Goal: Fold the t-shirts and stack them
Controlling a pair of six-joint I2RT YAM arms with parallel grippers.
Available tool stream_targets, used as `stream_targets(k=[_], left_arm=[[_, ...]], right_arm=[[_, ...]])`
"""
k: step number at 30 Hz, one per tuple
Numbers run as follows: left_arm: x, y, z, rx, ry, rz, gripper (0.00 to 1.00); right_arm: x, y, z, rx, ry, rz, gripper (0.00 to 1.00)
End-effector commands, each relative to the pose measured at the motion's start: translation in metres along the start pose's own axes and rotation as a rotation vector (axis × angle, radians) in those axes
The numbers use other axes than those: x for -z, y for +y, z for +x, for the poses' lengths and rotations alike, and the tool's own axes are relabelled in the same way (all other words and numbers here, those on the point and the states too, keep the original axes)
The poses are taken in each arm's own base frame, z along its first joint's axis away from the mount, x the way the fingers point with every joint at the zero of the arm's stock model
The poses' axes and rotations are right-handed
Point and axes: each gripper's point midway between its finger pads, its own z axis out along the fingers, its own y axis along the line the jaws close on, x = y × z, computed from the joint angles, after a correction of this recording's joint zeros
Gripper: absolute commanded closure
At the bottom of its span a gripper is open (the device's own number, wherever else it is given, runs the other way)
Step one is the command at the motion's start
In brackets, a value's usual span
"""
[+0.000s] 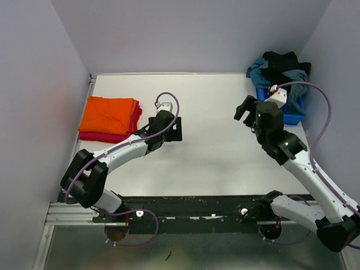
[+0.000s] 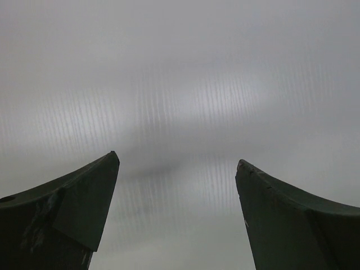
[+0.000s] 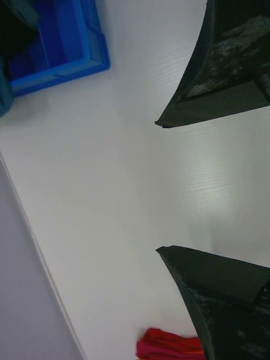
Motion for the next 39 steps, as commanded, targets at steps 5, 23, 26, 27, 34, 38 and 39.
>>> stream_targets(k=[5, 23, 26, 27, 34, 38, 39], left_arm=[[0.027, -0.011, -0.019, 0.038, -0.239, 0.136, 0.02], [0.044, -0.014, -0.021, 0.051, -0.319, 0.214, 0.01], [0.043, -0.017, -0.02, 0.047, -0.308, 0.223, 0.02], [0.042, -0.017, -0.02, 0.045, -0.303, 0.224, 0.02], [0.041, -0.018, -0.019, 0.039, -0.299, 0.221, 0.02], [0.039, -0.016, -0.018, 0.037, -0.296, 0.214, 0.02], [0.04, -0.016, -0.019, 0.036, -0.298, 0.214, 0.02]], right_arm=[[-0.063, -0.067, -0.037, 0.003, 0.107, 0.299, 0.14], [-0.174, -0.224, -0.048, -0.065, 0.217, 0.675, 0.32], [-0.191, -0.245, -0.045, -0.06, 0.24, 0.703, 0.31], [-0.196, -0.251, -0.044, -0.061, 0.244, 0.712, 0.32], [-0.229, -0.277, -0.049, -0.038, 0.229, 0.763, 0.53], [-0.221, -0.289, -0.066, -0.033, 0.183, 0.863, 0.95], [-0.214, -0.289, -0.073, -0.031, 0.156, 0.877, 0.99]])
